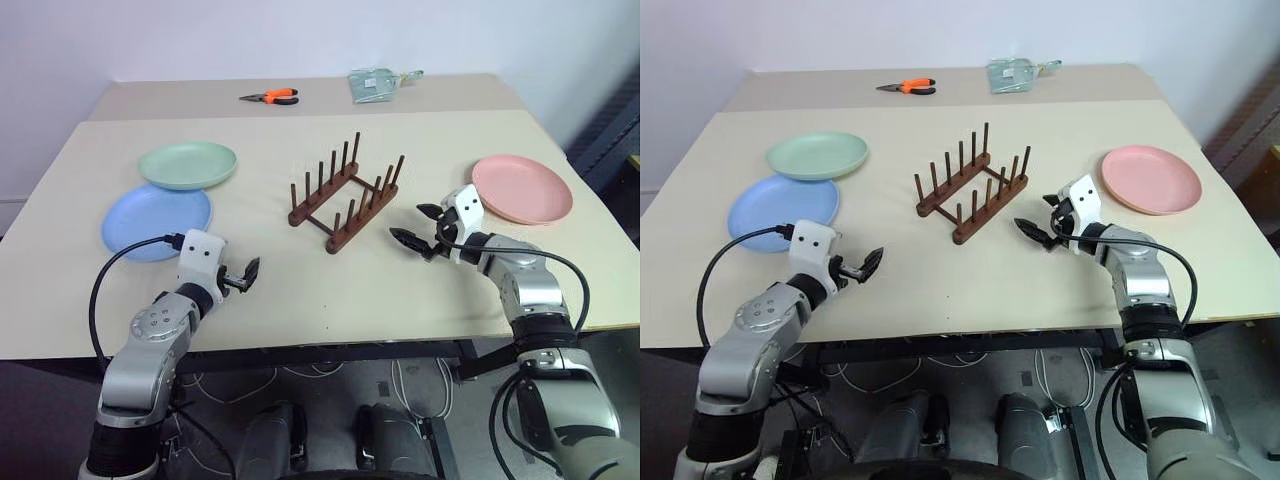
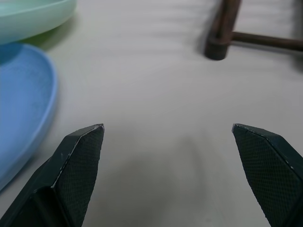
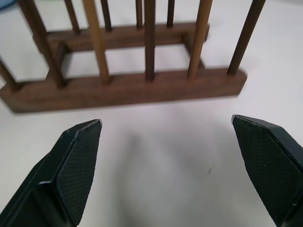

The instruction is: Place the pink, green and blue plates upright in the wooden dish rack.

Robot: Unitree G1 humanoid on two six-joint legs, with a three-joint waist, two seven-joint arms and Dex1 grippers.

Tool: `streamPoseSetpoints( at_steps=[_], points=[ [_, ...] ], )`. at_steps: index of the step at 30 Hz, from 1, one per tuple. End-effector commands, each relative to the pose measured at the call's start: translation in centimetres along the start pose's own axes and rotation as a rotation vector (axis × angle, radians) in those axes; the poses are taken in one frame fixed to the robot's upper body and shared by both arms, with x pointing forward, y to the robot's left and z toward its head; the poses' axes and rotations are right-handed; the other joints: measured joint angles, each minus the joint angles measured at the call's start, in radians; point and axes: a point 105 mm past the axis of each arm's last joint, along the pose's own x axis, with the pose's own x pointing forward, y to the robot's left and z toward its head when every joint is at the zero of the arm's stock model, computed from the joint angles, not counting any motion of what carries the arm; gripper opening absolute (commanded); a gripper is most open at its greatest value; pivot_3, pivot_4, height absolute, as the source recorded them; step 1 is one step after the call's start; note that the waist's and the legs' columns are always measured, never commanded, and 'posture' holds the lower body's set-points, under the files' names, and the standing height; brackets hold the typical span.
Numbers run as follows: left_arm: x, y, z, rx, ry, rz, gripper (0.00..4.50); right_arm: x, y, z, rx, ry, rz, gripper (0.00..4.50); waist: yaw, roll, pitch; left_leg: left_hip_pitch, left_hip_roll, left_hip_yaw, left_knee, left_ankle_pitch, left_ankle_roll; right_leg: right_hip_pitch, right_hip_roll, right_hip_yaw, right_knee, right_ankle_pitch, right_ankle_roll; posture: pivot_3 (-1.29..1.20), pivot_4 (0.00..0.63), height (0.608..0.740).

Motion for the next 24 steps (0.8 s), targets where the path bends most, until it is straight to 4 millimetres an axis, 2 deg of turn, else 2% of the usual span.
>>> streamPoseSetpoints(
  at_steps=[1,3,7,11,16,20,24],
  points=[
    [-0.4,0.1,1.7,0.034,-0.055,-0.005,4.46,0.2,0.0,1.6,-0.009,-0.059,-0.007,4.5,-0.002,0.0,0.0,0.0,0.0,0.0,0.0,0.0,0.0,0.0,0.0,0.0,0.0,0.0,0.0,0.0,0.15,0.74],
    [-0.5,0.1,1.6,0.04,-0.047,-0.005,4.46,0.9,0.2,1.6,-0.003,-0.068,-0.01,4.5,-0.003,0.0,0.0,0.0,0.0,0.0,0.0,0.0,0.0,0.0,0.0,0.0,0.0,0.0,0.0,0.0,0.15,0.74],
    [-0.2,0.1,2.3,0.04,-0.059,-0.023,4.46,1.8,0.2,2.8,-0.002,-0.105,-0.019,4.5,-0.003,0.001,0.001,0.0,0.0,0.0,0.0,0.001,0.001,0.0,0.001,0.0,0.0,0.0,0.0,0.0,0.15,0.74],
    [0.4,-0.5,2.2,0.034,-0.058,-0.058,4.46,1.1,-0.2,2.7,-0.009,-0.11,-0.051,4.5,0.004,0.0,0.001,0.0,0.0,0.0,0.0,0.001,0.001,0.0,0.001,0.0,0.0,0.0,0.0,0.0,0.15,0.74],
    [0.7,-1.4,1.9,0.052,-0.051,-0.117,4.46,0.1,0.7,2.3,-0.009,-0.113,-0.053,4.5,0.0,0.0,0.002,0.0,0.0,0.0,0.0,0.001,0.001,0.0,0.001,0.0,0.0,0.0,0.0,0.0,0.15,0.74],
    [0.7,-2.9,2.2,0.046,-0.063,-0.226,4.46,-1.3,2.5,1.5,-0.02,-0.072,0.019,4.5,0.001,0.0,0.002,0.0,0.0,0.0,0.0,0.001,0.001,0.0,0.001,0.0,0.0,0.0,0.0,0.0,0.15,0.74],
    [0.9,-5.7,0.8,0.096,-0.002,-0.374,4.46,-2.6,4.0,1.2,-0.01,-0.049,0.059,4.5,0.003,0.0,0.002,0.0,0.0,0.0,-0.001,0.0,0.0,0.0,0.001,0.0,0.0,0.0,0.0,0.0,0.15,0.74]
  ],
)
